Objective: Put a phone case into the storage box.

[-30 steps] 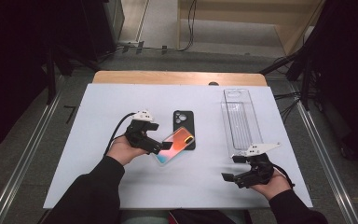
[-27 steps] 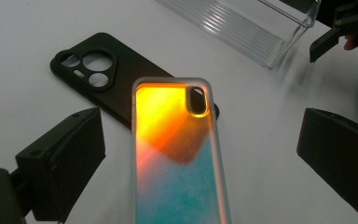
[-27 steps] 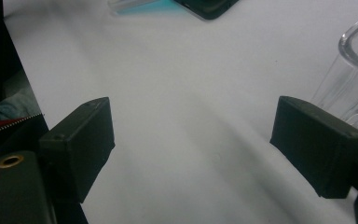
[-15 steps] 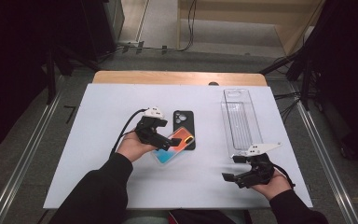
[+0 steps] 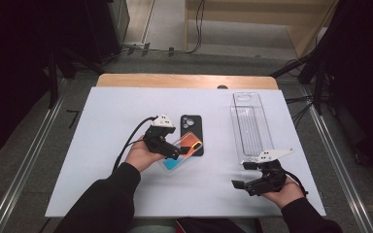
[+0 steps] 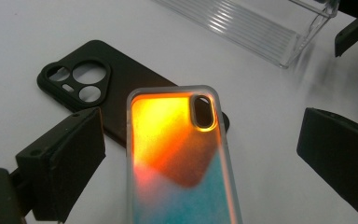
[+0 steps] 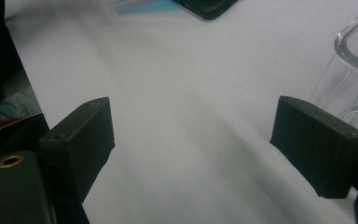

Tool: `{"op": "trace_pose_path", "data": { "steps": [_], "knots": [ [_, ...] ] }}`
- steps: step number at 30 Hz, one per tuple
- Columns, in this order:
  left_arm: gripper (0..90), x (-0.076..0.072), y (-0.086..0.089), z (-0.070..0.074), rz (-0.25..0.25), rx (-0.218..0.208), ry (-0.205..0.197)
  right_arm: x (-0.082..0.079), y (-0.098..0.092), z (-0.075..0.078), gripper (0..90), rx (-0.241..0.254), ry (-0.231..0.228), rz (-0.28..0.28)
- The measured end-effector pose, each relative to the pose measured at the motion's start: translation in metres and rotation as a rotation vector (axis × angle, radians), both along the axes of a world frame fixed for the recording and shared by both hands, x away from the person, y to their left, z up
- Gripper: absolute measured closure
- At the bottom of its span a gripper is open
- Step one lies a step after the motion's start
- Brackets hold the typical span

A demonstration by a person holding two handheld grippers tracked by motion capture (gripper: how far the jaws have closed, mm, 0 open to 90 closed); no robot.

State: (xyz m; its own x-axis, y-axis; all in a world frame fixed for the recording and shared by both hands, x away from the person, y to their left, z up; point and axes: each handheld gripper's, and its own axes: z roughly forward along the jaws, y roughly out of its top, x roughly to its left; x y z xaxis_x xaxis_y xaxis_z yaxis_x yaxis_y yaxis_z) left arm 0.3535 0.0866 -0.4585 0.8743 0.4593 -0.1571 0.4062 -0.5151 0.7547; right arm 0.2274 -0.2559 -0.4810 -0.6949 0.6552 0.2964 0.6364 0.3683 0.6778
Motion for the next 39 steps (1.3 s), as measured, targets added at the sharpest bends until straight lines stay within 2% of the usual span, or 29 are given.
{"op": "trace_pose_path", "data": {
  "steps": [5,9,13,15,20,22,25,27,36,39],
  "knots": [
    [1.2,0.0,-0.001,-0.012,0.008,0.013,0.02,0.0,0.0,0.0,11.4,-0.003,-0.001,0.002],
    [1.2,-0.001,0.001,-0.019,0.02,-0.005,0.045,0.0,0.0,0.0,11.4,-0.004,-0.003,0.005],
    [1.2,0.0,0.003,-0.027,0.031,0.013,0.044,0.0,0.0,0.0,11.4,-0.004,-0.002,0.006],
    [1.2,0.0,0.003,-0.03,0.033,0.009,0.047,0.0,0.0,0.0,11.4,-0.006,-0.004,0.008],
    [1.2,-0.002,-0.001,-0.035,0.029,0.021,0.031,0.0,0.0,0.0,11.4,-0.007,-0.002,0.006],
    [1.2,-0.002,0.0,-0.039,0.025,0.018,0.047,0.0,0.0,0.0,11.4,-0.007,0.0,0.006],
    [1.2,0.0,0.002,-0.043,0.031,0.033,0.035,-0.001,0.0,0.0,11.4,-0.008,-0.002,0.007],
    [1.2,0.001,0.003,-0.046,0.037,0.036,0.049,-0.001,0.0,0.0,11.4,-0.01,-0.003,0.006],
    [1.2,-0.002,-0.003,-0.053,0.032,0.087,0.021,-0.001,0.0,0.0,11.4,-0.01,-0.002,0.006],
    [4.4,-0.003,-0.004,-0.053,0.042,0.095,0.008,-0.001,0.0,0.0,11.4,-0.012,0.003,0.002]
  ]
}}
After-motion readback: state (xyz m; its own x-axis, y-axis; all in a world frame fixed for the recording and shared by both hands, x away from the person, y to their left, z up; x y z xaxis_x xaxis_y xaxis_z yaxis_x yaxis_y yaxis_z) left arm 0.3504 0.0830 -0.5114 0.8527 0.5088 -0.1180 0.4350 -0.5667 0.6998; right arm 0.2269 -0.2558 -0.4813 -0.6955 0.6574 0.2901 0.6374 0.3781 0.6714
